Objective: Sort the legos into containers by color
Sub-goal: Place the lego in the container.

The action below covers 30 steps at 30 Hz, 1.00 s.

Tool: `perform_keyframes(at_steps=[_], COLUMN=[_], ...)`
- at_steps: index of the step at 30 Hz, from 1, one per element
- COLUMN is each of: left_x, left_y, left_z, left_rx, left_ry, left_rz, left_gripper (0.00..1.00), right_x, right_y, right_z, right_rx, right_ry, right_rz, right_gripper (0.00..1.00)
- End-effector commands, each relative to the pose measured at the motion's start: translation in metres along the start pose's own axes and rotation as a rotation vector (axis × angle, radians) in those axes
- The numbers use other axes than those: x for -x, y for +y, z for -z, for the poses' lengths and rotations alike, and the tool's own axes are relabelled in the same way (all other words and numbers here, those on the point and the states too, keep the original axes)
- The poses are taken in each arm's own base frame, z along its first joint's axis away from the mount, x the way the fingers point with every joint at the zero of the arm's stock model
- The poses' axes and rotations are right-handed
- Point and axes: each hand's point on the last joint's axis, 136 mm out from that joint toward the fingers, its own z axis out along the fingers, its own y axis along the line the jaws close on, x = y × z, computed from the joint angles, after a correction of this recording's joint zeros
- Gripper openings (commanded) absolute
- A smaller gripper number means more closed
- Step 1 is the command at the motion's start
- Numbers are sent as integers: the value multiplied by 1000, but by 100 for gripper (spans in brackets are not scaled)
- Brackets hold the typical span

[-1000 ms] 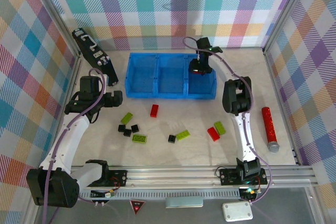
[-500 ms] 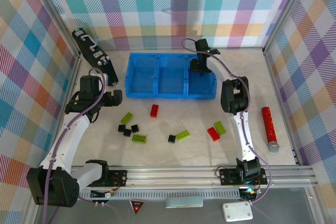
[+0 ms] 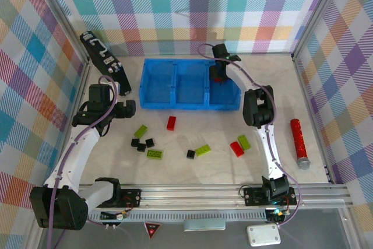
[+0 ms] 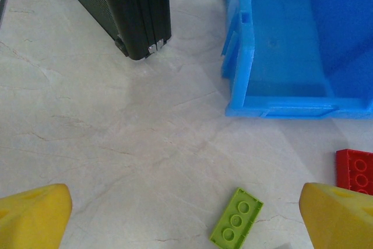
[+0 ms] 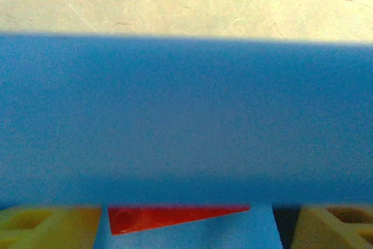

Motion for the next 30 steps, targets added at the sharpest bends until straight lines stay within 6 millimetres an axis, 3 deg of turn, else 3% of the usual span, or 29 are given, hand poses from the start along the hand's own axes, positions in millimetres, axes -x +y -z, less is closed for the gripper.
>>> perform_keyframes(at_steps=[1,18,30], left_x=[-2,-2,-3], left_y=[-5,-7,-4], left_z=[1,4,4], left_rx=[-23,-36,-22], left_ry=[-6,-13,-14], left_rz=[-21,-18,-20], left_gripper=[100,100,100], right_x=[12,13,1], right_y=[-1,30,46], right_z=[9,26,9], right_rx=[-32,126,210], right_ry=[-43,-37,6], right_rz=[20,34,19], right_gripper=[78,59,59])
